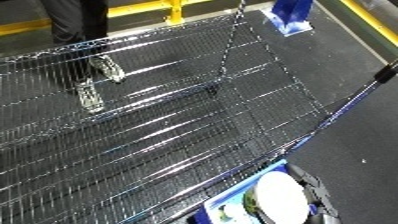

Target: Pick up the object and place it into the box

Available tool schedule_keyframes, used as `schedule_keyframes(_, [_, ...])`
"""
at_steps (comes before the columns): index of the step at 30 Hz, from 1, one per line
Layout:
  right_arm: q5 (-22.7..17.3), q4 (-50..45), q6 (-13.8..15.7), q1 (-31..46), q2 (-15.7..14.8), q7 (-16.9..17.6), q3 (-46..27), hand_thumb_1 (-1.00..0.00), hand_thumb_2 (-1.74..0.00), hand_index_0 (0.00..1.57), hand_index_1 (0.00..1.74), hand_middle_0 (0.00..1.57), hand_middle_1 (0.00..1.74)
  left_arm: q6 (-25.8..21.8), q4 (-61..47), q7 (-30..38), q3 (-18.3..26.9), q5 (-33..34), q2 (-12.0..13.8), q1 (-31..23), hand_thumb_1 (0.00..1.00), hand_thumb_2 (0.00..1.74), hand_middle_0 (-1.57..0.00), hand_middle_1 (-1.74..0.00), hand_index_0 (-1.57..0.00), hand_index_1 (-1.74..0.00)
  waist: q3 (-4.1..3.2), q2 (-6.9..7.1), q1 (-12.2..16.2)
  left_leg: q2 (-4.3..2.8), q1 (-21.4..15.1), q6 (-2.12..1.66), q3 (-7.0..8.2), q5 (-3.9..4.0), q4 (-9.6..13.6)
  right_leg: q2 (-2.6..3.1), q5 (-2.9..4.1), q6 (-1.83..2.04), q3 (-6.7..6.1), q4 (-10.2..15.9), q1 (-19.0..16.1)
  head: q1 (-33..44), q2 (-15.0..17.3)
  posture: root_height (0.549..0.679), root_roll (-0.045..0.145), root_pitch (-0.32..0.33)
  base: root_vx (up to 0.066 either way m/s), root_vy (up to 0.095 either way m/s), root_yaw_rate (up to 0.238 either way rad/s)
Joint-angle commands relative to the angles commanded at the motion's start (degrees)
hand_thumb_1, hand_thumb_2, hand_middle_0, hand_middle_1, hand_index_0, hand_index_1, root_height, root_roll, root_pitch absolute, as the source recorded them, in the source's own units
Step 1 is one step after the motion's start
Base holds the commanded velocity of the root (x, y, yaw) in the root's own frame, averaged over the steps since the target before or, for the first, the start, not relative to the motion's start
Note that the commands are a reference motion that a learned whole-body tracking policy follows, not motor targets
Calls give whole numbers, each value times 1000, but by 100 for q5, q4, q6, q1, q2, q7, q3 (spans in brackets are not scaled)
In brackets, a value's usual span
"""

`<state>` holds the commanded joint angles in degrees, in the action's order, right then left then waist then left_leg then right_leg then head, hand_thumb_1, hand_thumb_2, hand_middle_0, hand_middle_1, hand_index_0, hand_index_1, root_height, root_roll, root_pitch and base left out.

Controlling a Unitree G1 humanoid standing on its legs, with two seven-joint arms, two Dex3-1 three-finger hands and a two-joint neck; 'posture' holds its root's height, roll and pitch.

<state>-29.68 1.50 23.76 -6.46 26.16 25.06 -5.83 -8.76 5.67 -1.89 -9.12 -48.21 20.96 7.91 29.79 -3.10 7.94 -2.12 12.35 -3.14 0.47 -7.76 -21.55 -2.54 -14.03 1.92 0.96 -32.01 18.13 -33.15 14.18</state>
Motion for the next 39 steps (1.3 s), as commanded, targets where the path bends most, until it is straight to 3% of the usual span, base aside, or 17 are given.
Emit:
schedule_keyframes(5, [-134,199,51,-23,60,-2,-133,0,0,0,0,0,0,-73,118,-39,-46,-14,-85,55,1000,1740,-1570,-1740,-1570,-1740,-19,-119,84,-2,-106,-56,59,73,124,-43,45,6,-19,166,-68,-253,16,665,79,34,-7,55,-83])
schedule_keyframes(12, [-259,453,106,10,56,148,-258,0,0,0,0,0,0,-114,253,-124,-52,-49,-150,57,1000,1740,-1570,-1740,-1570,-1740,-115,-254,163,-5,-217,-95,108,113,277,-71,33,5,-51,239,-131,-589,198,666,83,36,6,41,-48])
schedule_keyframes(19, [-295,599,27,98,42,48,-330,0,0,0,0,0,0,-90,314,-184,-94,-84,-197,40,1000,1740,-1570,-1740,-1570,-1740,-210,-310,188,-20,-317,-123,112,126,329,-107,36,7,-68,310,-232,-521,348,667,85,29,37,25,0])
schedule_keyframes(28, [15,240,-50,167,-93,-463,16,0,0,0,0,0,0,1,232,-158,-100,-59,-222,-48,1000,1740,-1570,-1740,-1570,-1740,-294,-238,59,-1,-356,-109,41,81,260,-129,31,-22,-41,358,-357,208,720,668,86,17,29,-2,58])
schedule_keyframes(39, [138,-76,-253,-33,-195,-1279,582,0,0,0,0,0,0,293,199,-256,-15,119,-94,-59,1000,1740,-1570,-1740,-1570,-1740,-406,110,-337,43,-344,-35,-192,-50,143,-97,-26,-50,148,317,-592,1211,1231,668,74,-9,36,-71,167])
